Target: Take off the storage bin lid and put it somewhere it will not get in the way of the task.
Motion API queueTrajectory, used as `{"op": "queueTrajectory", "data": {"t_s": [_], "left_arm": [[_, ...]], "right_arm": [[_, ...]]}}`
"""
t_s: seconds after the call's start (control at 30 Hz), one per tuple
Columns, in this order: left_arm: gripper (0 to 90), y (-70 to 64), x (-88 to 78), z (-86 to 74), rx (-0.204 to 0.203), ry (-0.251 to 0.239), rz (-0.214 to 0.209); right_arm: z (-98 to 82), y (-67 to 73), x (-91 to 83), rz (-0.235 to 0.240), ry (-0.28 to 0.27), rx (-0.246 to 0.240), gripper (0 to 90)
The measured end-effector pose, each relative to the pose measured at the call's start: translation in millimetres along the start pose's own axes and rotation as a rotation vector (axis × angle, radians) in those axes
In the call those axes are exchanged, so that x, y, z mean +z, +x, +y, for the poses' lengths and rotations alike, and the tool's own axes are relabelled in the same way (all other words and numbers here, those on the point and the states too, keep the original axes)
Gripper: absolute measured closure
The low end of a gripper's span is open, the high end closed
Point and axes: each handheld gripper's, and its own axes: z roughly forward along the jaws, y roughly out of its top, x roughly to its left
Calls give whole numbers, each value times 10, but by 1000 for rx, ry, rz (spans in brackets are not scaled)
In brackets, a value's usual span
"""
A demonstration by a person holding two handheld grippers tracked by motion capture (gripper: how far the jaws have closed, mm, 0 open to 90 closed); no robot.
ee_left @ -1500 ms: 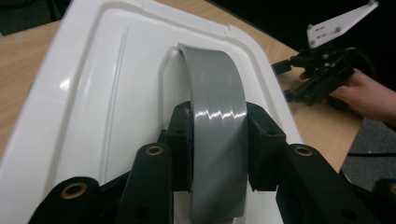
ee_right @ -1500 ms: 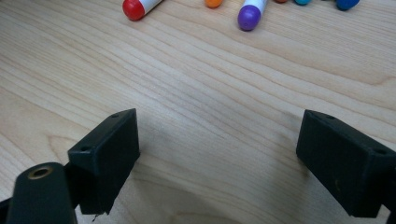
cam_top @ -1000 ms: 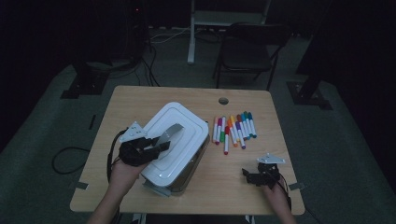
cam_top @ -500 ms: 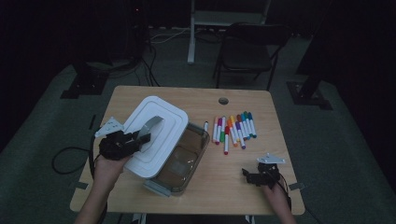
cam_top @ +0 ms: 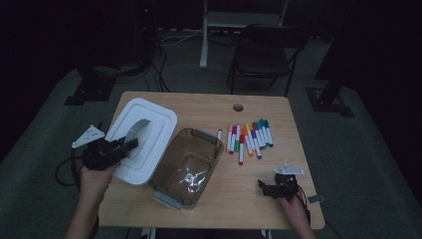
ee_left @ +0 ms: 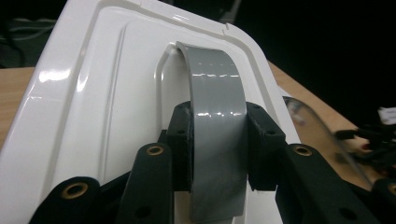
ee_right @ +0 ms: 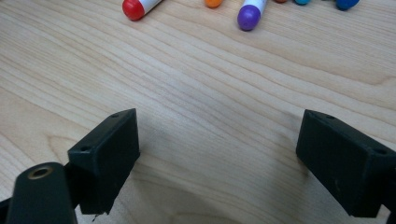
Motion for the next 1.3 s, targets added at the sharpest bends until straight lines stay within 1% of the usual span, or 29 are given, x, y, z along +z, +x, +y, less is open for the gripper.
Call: {"op": "queueTrajectory", "data": {"t_s": [0.13, 0.2, 0.3, 0.5, 0.57, 0.7, 0.77, 0.97, 1.13, 1.3], "left_arm": [[683, 138, -20, -76, -20, -5, 37], [683, 195, -9, -126, -33, -5, 55], [683, 278, 27, -214, -39, 0, 77], [683, 458, 141, -424, -88, 9, 84], [683, 502, 185, -500, -89, 14, 85], [683, 559, 281, -644, -117, 21, 88], [683, 572, 323, -705, -117, 23, 95], [682, 619, 459, -881, -144, 36, 105], [682, 674, 557, -1009, -171, 56, 116], [682, 734, 622, -1114, -199, 79, 120]], "right_arm": [[0, 0, 0, 0, 0, 0, 129], [0, 0, -1, 0, 1, 0, 129], [0, 0, 1, 0, -1, 0, 129], [0, 0, 0, 0, 0, 0, 129], [0, -1, 0, 0, -1, -1, 129], [0, -1, 1, 0, -1, -1, 129], [0, -1, 0, 0, -1, -1, 129], [0, 0, 0, 0, -1, 0, 129], [0, -1, 1, 0, -1, -1, 129], [0, -1, 1, 0, -1, -1, 129]]}}
